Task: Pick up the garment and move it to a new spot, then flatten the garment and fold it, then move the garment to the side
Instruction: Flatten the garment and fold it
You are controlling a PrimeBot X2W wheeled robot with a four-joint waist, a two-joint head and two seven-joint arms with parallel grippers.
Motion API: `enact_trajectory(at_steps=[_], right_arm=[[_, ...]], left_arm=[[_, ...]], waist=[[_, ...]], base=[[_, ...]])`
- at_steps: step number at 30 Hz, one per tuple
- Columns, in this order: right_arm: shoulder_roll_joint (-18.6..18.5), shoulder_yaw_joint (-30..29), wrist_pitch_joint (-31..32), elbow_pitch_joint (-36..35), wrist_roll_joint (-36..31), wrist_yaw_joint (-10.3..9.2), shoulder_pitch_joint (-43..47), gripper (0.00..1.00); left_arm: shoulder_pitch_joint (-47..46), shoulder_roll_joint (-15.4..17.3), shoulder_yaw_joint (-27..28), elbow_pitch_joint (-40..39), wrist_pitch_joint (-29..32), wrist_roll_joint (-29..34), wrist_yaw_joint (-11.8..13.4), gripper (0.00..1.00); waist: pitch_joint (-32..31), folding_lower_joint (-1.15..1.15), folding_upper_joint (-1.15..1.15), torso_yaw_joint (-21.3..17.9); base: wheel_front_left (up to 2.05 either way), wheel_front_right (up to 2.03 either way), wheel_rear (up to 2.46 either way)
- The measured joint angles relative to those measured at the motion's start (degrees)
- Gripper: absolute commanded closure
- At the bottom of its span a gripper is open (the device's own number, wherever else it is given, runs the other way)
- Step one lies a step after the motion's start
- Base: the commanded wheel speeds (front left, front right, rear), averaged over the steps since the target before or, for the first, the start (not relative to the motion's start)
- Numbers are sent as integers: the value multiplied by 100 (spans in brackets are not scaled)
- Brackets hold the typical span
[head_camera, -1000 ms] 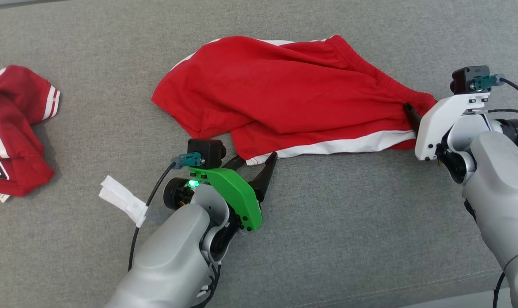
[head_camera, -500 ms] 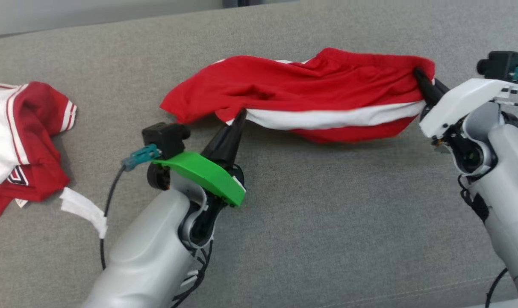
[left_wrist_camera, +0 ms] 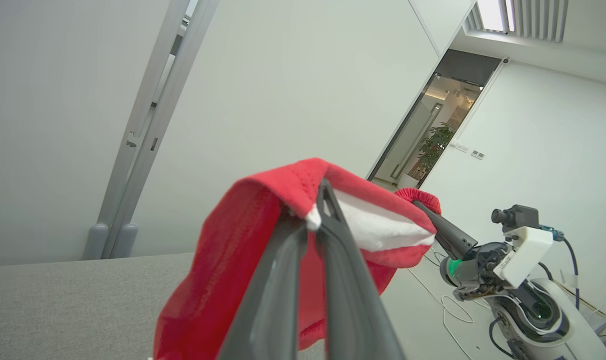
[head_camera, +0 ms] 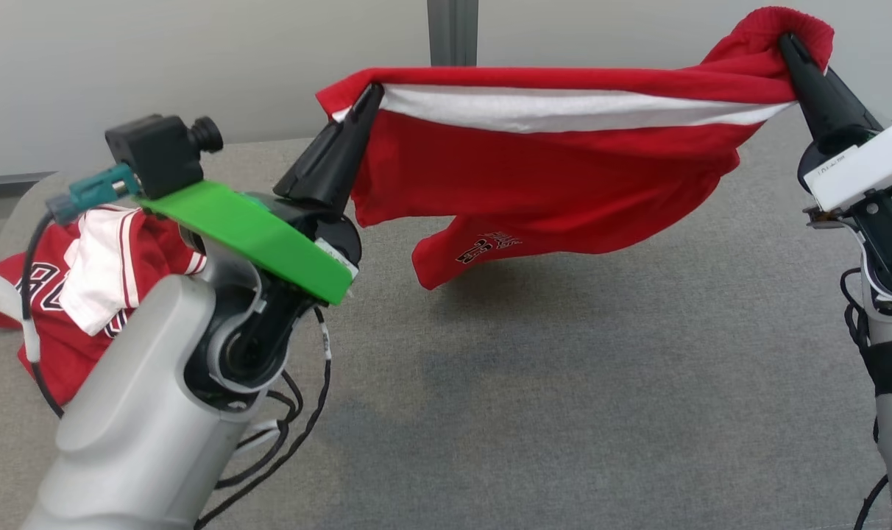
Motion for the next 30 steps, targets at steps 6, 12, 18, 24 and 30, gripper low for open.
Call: enact_trajectory(at_steps=[6, 12, 18, 24, 30], right_arm=[[671, -447, 604, 167, -797, -1, -727, 100], [1133, -591, 169, 1238, -1592, 0, -2225, 100], [1315, -672, -1600, 2402, -1831, 13, -3688, 100], [1298, -450, -2852, 3282, -1480, 8, -4080, 100], [1234, 64, -2560, 4079, -1377, 2, -3387, 100]], left_arm=[[-713, 57, 207, 294, 480, -258, 79, 100], [-2048, 216, 391, 1262, 399, 229, -35, 100], [-3319, 277, 514, 2247, -714, 1092, -456, 100], [-3694, -2, 291, 2748, -1482, 1524, -703, 100], [-2870, -268, -409, 3105, -1553, 1512, -749, 100]], waist=[[94, 0, 0, 19], [553, 0, 0, 19], [1239, 0, 0, -113], [1967, 1, 0, -352], [2423, 1, 0, -437]], base=[[0, 0, 0], [0, 0, 0], [0, 0, 0], [0, 0, 0], [0, 0, 0]])
